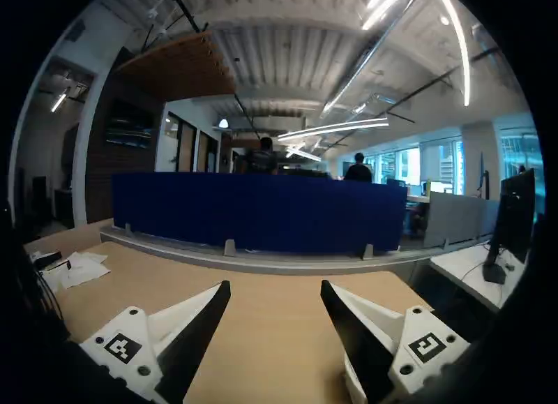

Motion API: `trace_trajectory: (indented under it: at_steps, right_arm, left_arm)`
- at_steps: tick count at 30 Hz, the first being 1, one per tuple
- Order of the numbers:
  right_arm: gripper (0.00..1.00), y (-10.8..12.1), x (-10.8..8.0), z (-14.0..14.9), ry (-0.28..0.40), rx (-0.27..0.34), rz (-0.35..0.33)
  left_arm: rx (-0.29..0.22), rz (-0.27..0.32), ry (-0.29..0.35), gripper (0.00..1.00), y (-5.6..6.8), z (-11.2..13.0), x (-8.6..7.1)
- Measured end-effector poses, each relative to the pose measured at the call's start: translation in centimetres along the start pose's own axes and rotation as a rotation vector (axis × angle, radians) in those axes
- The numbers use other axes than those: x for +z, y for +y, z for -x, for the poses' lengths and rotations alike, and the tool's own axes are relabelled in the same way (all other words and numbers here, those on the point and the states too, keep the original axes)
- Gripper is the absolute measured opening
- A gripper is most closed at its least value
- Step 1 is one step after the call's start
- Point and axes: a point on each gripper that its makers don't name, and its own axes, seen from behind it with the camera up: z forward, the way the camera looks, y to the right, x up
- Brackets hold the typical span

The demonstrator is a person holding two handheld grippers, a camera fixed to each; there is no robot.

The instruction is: Fold towel

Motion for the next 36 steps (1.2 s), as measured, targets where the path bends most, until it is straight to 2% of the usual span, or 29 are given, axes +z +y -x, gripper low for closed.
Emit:
trace_trajectory:
  at_steps: [15, 23, 36]
  right_arm:
    - [1.00, 1.2, 1.0, 3.4, -0.010, -0.019, 0.018]
    - [1.00, 1.2, 1.2, 4.4, -0.017, -0.029, 0.019]
    - [1.00, 1.3, 1.0, 4.5, -0.013, -0.032, 0.025]
  left_arm:
    - [0.023, -0.045, 0.015, 0.90, -2.6, 3.7, -0.5]
    - [0.022, -0.064, 0.018, 0.90, -3.8, 4.3, -1.0]
    - [0.017, -0.072, -0.001, 0.90, -4.2, 5.0, -1.2]
